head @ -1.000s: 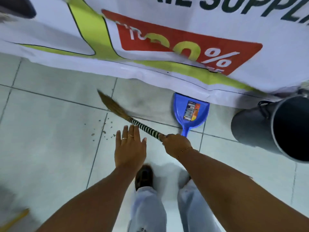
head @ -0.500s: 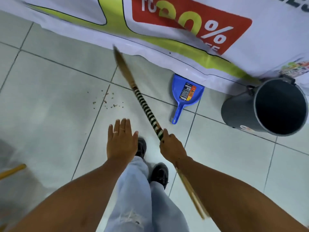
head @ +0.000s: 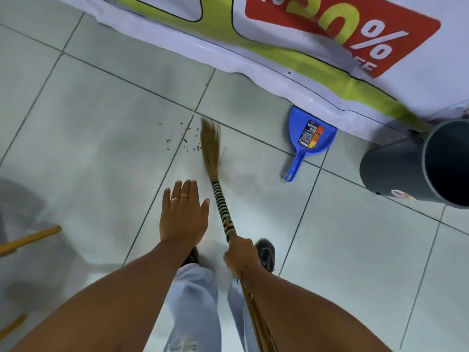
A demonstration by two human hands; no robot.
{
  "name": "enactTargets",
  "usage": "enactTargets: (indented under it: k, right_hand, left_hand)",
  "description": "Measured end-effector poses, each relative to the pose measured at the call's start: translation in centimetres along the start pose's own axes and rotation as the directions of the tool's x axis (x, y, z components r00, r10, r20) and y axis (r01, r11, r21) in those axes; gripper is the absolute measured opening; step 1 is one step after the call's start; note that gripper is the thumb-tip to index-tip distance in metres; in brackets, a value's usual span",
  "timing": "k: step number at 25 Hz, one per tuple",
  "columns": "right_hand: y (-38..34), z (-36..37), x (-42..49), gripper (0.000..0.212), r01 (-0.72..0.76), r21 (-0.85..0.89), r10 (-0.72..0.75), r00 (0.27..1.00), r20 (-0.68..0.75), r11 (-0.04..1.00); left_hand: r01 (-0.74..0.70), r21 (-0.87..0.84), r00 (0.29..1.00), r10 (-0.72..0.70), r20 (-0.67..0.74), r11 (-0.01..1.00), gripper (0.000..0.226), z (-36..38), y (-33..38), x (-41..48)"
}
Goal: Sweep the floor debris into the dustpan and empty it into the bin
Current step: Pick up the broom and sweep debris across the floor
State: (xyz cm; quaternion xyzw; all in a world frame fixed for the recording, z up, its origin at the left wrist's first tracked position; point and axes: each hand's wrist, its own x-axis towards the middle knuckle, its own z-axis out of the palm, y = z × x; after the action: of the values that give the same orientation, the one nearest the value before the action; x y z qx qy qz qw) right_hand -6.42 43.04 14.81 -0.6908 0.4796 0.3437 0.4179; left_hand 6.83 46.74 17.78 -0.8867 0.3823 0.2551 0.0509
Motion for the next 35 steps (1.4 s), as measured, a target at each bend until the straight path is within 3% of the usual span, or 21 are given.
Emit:
enactTargets:
  k: [4,8,12,16,23,32,35]
  right_hand:
    - [-5.1,0.8,0.1,0.041,0.025,0.035,-0.024,0.999,-0.032,0.999]
    - [-6.4,-1.0,-2.3,0.051,0.089,0.087,-0.066,0.969,-0.240,0.992]
    - [-7.4,-7.9,2.7,0.053,0.074,-0.067,-0.096,0.904,-0.416,0.995]
    - [-9.1,-15.6,11.1,0.041,-0.031,-0.214,-0.034,0.955,-0.293,0.976]
    - [-7.3,-19.4,14.1,0.040,0.151,-0.532,-0.203,0.978,-0.039,0.833]
    - [-2.6,-24.1,14.9,0.043,0.344,-0.803,-0.397,0.906,0.147,0.487]
    - [1.2,-25.4,13.0,0.049,0.391,-0.816,-0.501,0.853,0.147,0.426]
  left_hand:
    - [-0.002,0.007,1.000,0.002,-0.020,1.000,0.057,-1.8,-3.4,0.6]
    - [0.010,-0.006,0.995,-0.010,-0.099,1.000,0.056,-5.0,-6.8,2.0]
    - [0.050,-0.046,0.994,-0.054,-0.098,0.998,0.057,-6.9,-6.6,5.2]
    - [0.064,-0.083,0.992,-0.072,-0.100,0.995,0.058,-7.0,-3.4,9.5]
    - [0.242,-0.215,0.962,-0.263,-0.076,0.946,0.056,-6.3,3.4,13.3]
    - [0.286,-0.208,0.953,-0.301,-0.041,0.935,0.056,-7.0,6.2,13.6]
    - [0.292,-0.198,0.952,-0.304,-0.030,0.936,0.056,-7.1,6.2,12.9]
